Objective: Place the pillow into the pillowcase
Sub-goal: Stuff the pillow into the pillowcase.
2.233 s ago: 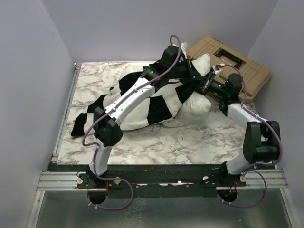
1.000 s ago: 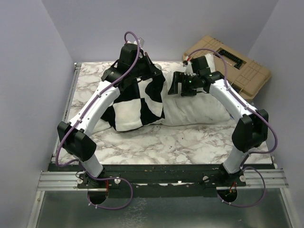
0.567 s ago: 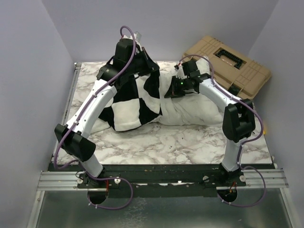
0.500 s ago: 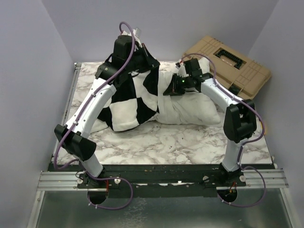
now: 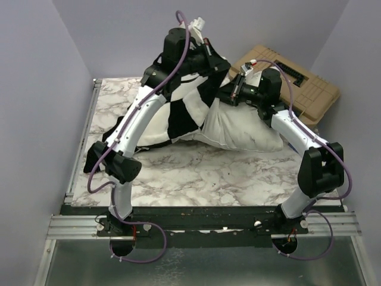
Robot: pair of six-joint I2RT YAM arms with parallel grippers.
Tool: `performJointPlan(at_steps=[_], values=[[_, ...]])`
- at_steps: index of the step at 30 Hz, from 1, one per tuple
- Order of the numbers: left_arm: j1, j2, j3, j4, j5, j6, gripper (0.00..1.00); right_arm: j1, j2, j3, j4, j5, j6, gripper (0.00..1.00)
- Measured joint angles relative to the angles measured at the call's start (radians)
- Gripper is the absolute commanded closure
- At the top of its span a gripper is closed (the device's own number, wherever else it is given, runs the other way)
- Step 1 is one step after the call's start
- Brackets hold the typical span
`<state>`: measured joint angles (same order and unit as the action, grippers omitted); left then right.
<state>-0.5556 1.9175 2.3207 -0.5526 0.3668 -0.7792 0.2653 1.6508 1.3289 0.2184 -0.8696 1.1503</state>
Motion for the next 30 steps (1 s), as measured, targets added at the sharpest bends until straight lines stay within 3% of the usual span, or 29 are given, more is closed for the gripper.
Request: performJointPlan(at_steps=[5, 12, 19, 26, 30], values=[[-0.119, 0.136, 0.137, 0.031, 0.032, -0.089, 1.00, 0.028, 0.032, -0.027, 0.130, -0.001, 0.093, 1.00], [-0.208, 0.181, 0.143, 0.194, 0.010, -0.265, 1.00, 0.026, 0.085, -0.050, 0.388, 0.005, 0.236, 1.00], [-0.310, 0.192, 0.145, 0.320, -0.016, -0.390, 1.00, 0.102, 0.194, 0.017, 0.592, 0.020, 0.383, 1.00], [-0.388, 0.289, 0.170, 0.494, -0.018, -0.550, 1.00, 0.129, 0.253, 0.147, 0.601, 0.019, 0.399, 1.00], [-0.409, 0.298, 0.157, 0.531, 0.011, -0.566, 1.00, 0.130, 0.240, 0.154, 0.586, 0.031, 0.378, 1.00]])
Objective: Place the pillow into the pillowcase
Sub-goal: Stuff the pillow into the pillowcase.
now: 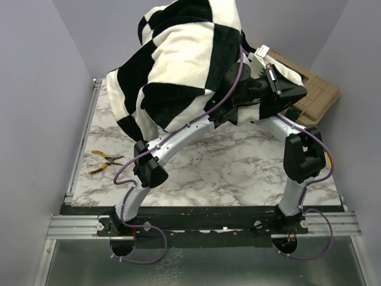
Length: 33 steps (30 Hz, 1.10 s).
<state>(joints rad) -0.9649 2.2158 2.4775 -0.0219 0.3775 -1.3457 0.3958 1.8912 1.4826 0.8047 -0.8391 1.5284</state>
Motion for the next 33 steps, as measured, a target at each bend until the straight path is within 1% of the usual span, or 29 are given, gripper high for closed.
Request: performJointPlan(at_steps=[3, 6, 8, 9, 11, 14, 17, 19, 21, 24, 26, 28, 31, 32, 33], values=[[0.018, -0.065, -0.098, -0.006, 0.025, 0.024, 1.00, -0.014, -0.064, -0.084, -0.083, 0.025, -0.050, 1.00], [0.064, -0.192, -0.284, -0.031, 0.040, 0.049, 1.00, -0.042, -0.146, -0.165, -0.221, 0.034, -0.122, 1.00], [0.128, -0.293, -0.417, -0.053, 0.045, 0.069, 1.00, -0.057, -0.190, -0.174, -0.343, 0.035, -0.188, 1.00], [0.173, -0.334, -0.456, -0.063, 0.063, 0.076, 1.00, -0.062, -0.205, -0.173, -0.393, 0.038, -0.219, 1.00], [0.249, -0.389, -0.482, -0.085, 0.058, 0.101, 1.00, -0.070, -0.233, -0.159, -0.510, 0.043, -0.283, 1.00], [0.358, -0.435, -0.501, -0.108, 0.039, 0.138, 1.00, -0.080, -0.256, -0.077, -0.668, 0.057, -0.372, 1.00], [0.401, -0.439, -0.525, -0.138, 0.033, 0.171, 1.00, -0.080, -0.284, -0.047, -0.770, 0.063, -0.425, 1.00], [0.380, -0.425, -0.558, -0.146, 0.044, 0.182, 1.00, -0.080, -0.327, -0.093, -0.801, 0.074, -0.446, 1.00], [0.345, -0.402, -0.578, -0.153, 0.053, 0.193, 1.00, -0.091, -0.385, -0.206, -0.825, 0.089, -0.454, 1.00], [0.260, -0.340, -0.581, -0.177, 0.056, 0.212, 1.00, -0.104, -0.404, -0.343, -0.839, 0.092, -0.449, 1.00], [0.196, -0.277, -0.549, -0.203, 0.056, 0.228, 1.00, -0.114, -0.402, -0.399, -0.904, 0.096, -0.457, 1.00], [0.151, -0.224, -0.524, -0.218, 0.047, 0.243, 1.00, -0.146, -0.404, -0.405, -1.021, 0.113, -0.497, 1.00], [0.127, -0.201, -0.513, -0.193, 0.036, 0.251, 1.00, -0.181, -0.414, -0.365, -1.226, 0.182, -0.590, 1.00], [0.123, -0.202, -0.516, -0.185, 0.036, 0.256, 1.00, -0.182, -0.421, -0.345, -1.285, 0.208, -0.624, 0.97], [0.120, -0.208, -0.520, -0.172, 0.036, 0.259, 1.00, -0.182, -0.430, -0.326, -1.338, 0.234, -0.658, 0.92]])
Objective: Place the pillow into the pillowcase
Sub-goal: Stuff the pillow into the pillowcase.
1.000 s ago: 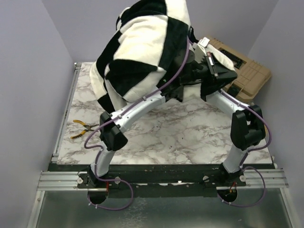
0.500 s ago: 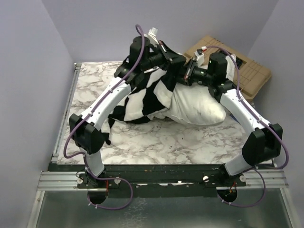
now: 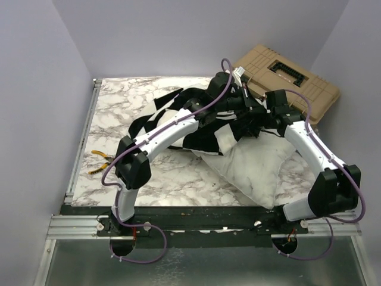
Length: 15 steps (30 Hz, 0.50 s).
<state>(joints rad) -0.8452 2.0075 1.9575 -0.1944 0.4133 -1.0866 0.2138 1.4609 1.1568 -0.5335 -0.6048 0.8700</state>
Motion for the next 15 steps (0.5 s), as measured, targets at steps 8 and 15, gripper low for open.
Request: performJointPlan(at_steps=[8, 15], values=[[0.006, -0.146, -0.187, 0.090, -0.068, 0.002, 1.00, 0.006, -0.076, 0.173, -0.374, 0.232, -0.237, 0.18], [0.132, -0.277, -0.262, 0.097, -0.064, 0.013, 1.00, 0.018, -0.063, 0.398, -0.534, 0.328, -0.413, 0.17]])
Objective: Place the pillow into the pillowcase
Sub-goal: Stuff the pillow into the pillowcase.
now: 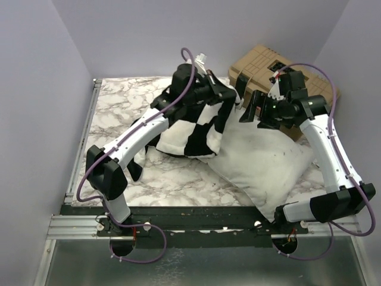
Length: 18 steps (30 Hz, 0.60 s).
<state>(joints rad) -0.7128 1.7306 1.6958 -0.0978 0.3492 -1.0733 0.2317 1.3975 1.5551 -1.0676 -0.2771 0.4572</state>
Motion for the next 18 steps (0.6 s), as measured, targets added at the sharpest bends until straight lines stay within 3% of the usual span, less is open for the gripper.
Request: performJointPlan(at_steps=[7, 12, 18], values=[[0.159, -0.005, -0.047, -0.087, -0.024, 0.033, 1.00, 0.014, -0.012, 0.030, 0.025, -0.124, -0.083, 0.37], [0.171, -0.005, -0.037, -0.120, -0.006, 0.048, 1.00, 0.024, 0.017, -0.163, 0.153, -0.245, -0.036, 0.31], [0.175, -0.005, 0.017, -0.143, 0.023, 0.049, 1.00, 0.083, 0.139, -0.257, 0.341, -0.320, 0.065, 0.23]])
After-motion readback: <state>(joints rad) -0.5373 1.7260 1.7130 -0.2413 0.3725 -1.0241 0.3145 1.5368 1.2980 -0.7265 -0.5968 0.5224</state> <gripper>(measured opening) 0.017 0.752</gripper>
